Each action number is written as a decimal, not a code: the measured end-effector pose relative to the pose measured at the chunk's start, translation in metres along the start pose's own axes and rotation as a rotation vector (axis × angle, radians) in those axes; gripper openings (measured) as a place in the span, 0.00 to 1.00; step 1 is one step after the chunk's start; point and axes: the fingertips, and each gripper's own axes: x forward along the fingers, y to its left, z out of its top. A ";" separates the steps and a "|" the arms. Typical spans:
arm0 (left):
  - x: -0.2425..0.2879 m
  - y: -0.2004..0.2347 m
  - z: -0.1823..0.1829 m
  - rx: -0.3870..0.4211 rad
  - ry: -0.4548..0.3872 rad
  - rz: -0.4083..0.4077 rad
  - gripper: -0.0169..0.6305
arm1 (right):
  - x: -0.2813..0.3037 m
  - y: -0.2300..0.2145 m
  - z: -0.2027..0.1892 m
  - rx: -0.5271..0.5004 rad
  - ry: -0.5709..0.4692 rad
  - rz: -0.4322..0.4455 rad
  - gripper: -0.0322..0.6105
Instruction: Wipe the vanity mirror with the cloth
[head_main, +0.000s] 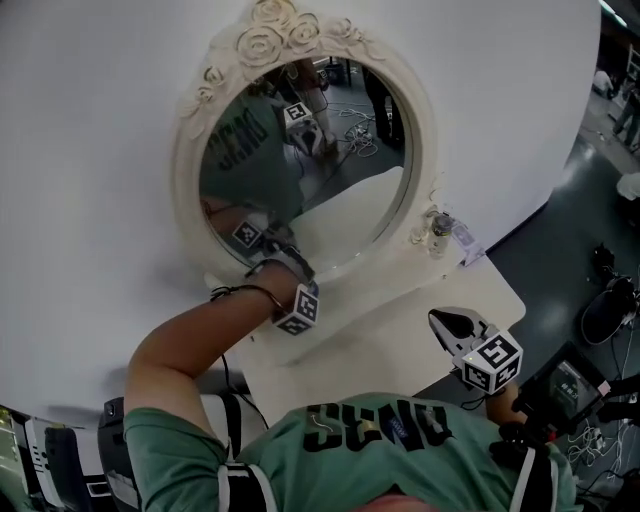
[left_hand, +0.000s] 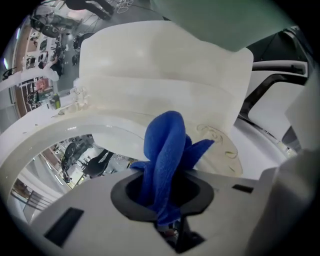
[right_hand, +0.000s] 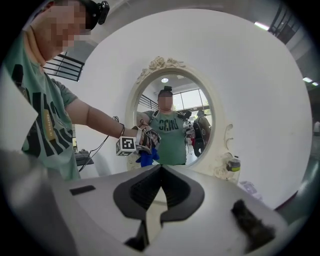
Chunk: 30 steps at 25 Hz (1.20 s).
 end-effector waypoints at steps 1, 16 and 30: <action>0.009 0.007 0.009 0.003 0.002 0.005 0.16 | -0.005 -0.008 -0.005 0.003 0.000 -0.009 0.06; 0.066 0.156 0.092 0.040 0.029 0.009 0.19 | -0.095 -0.103 -0.051 0.072 0.040 -0.208 0.06; 0.023 0.259 0.076 -0.133 0.069 0.108 0.16 | -0.086 -0.136 -0.031 0.035 0.032 -0.058 0.06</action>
